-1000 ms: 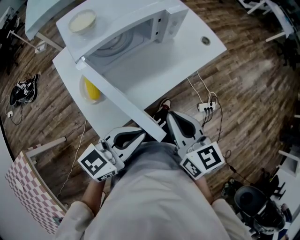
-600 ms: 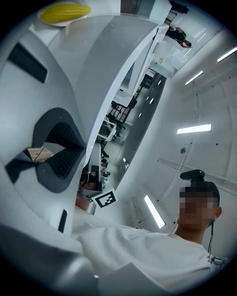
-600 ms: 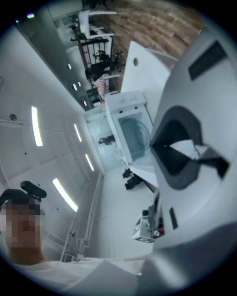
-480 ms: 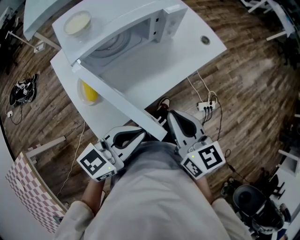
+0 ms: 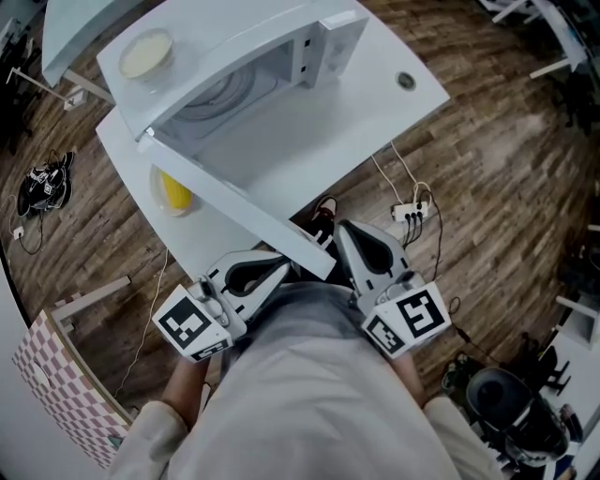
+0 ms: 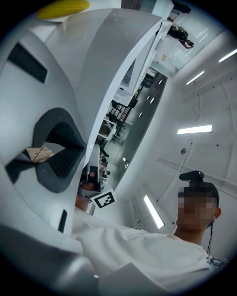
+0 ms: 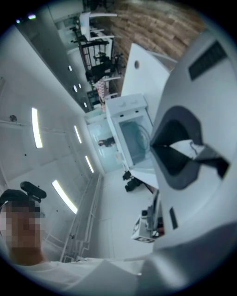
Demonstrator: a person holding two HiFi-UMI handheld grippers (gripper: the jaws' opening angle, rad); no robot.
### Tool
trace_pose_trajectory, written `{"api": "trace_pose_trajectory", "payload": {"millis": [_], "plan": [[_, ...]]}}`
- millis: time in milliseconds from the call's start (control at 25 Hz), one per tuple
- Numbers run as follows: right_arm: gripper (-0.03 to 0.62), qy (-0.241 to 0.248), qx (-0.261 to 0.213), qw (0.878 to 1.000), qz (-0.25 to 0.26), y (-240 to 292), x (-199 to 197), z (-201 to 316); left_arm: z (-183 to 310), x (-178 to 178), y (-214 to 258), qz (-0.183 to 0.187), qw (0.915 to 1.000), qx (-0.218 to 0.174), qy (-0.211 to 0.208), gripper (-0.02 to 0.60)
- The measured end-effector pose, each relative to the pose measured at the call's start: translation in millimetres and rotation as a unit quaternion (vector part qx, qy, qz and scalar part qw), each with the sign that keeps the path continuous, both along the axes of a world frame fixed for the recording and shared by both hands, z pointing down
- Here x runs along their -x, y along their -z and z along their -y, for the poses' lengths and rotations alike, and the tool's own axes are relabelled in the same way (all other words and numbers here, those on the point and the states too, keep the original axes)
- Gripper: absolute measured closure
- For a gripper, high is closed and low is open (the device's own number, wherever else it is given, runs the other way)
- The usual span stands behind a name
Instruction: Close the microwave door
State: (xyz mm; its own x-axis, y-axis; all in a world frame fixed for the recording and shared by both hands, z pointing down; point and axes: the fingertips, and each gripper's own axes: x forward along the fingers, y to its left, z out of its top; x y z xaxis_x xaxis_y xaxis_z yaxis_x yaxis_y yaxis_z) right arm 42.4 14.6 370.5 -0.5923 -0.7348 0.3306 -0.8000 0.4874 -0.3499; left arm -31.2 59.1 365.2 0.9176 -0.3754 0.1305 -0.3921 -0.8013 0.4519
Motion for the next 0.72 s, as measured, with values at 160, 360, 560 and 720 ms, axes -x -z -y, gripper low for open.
{"api": "trace_pose_trajectory", "payload": {"millis": [160, 360, 560, 720], "plan": [[0.572, -0.001, -0.001, 1.000, -0.002, 1, -2, 4, 4, -2, 0, -0.002, 1.0000, 0.001, -0.002, 0.566], [0.572, -0.004, 0.000, 1.000, -0.002, 0, -6, 10, 11, -7, 0, -0.003, 1.0000, 0.001, -0.005, 0.565], [0.571, -0.006, 0.000, 1.000, -0.003, 0, -8, 15, 17, -8, -3, -0.012, 0.9999, 0.009, -0.002, 0.566], [0.572, -0.010, 0.000, 1.000, -0.002, 0, -12, 21, 24, -9, -3, -0.026, 0.9994, 0.023, 0.001, 0.566]]}}
